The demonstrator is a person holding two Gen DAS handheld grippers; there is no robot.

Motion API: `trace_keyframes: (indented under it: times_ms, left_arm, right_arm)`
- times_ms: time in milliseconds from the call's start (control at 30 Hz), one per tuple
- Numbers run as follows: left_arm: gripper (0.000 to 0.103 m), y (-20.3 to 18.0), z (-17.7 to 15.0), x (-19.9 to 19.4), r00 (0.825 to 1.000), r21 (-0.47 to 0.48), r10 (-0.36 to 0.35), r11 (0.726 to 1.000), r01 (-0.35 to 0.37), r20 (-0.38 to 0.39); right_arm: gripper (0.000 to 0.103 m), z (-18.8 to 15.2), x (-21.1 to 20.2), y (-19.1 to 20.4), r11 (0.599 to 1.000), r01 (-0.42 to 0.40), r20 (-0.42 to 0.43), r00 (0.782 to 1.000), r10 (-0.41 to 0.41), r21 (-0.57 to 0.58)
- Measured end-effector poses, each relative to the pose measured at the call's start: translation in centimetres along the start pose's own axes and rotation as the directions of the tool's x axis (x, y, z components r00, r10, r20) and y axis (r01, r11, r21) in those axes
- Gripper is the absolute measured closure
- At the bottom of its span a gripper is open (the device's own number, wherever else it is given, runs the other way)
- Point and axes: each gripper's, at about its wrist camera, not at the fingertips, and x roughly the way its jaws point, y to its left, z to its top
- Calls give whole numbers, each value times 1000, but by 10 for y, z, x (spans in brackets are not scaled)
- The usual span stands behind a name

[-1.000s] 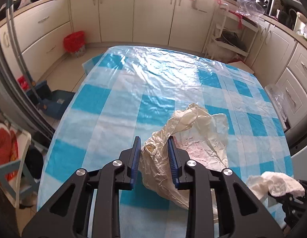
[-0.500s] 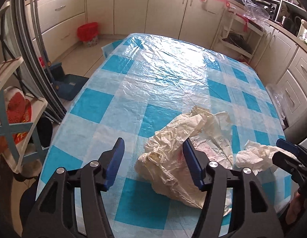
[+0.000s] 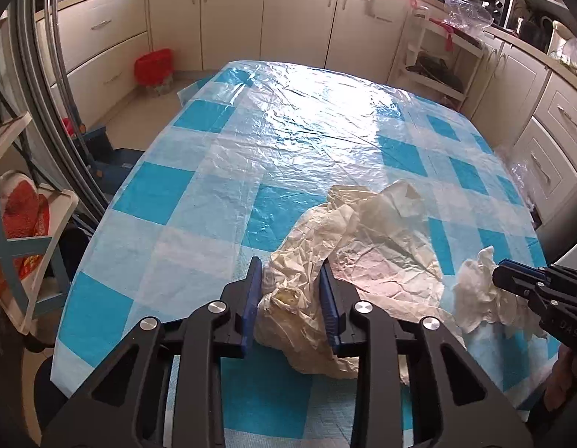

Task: Collect trash
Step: 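Lift the tissue with the right tool while the left tool lifts the beige bag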

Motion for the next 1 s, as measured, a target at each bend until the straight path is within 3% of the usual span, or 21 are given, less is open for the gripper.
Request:
trace_keyframes:
  times_ms: [67,100,133,167,333,400,433,467,500,533,633,1000]
  left_arm:
    - [77,2,1,-5,1000,-4,-4,1000,4,5]
    - [77,3,1,-6,1000,-4,-4,1000,4,8]
    - [75,3,1,-8,1000,-2,-1,1000,1,11]
    - [74,4,1,-9,1000,2,0,1000,0,8]
    - [41,5,-6,-2,999,1,37,999,-37,-12]
    - [41,3,-9,1,999,7,45,999,-44,-17]
    - [42,0,-10,2,999,16,50,999,-50,-17]
    - [45,-2,-11,2,999,30,49,998,-48,-18]
    - [64,-5,-12,2,999,42,37,998,-36,-24]
    - [73,-9,-13,1,999,58,34,998,-33,-27]
    - [82,-16,-13,-6,1000,61,9,998,-7,-25]
    - [84,-46,3,-61,996,74,-37,997,32,77]
  right_arm:
    - [87,1,-9,-2,1000,-23,31,999,22,6]
    - [81,2,-13,-2,1000,-25,42,999,25,11]
    - [56,1,-16,-3,999,-31,46,998,30,15]
    - [42,0,-19,-4,999,-30,51,998,29,14]
    - [41,-8,-10,-2,1000,11,4,1000,-11,-12]
    - [51,-10,-4,-4,1000,6,-23,1000,-6,-7]
    - [67,-11,-2,-4,1000,4,-38,999,-4,-8]
    - [76,-12,-1,-3,1000,5,-49,999,-6,-13]
    - [81,-13,-2,-2,1000,4,-47,999,-5,-22]
    - [90,-13,-4,-2,1000,-1,-44,999,0,-25]
    - [93,-12,-14,-4,1000,0,-6,1000,0,-20]
    - [93,-9,-58,-31,996,34,140,989,-46,83]
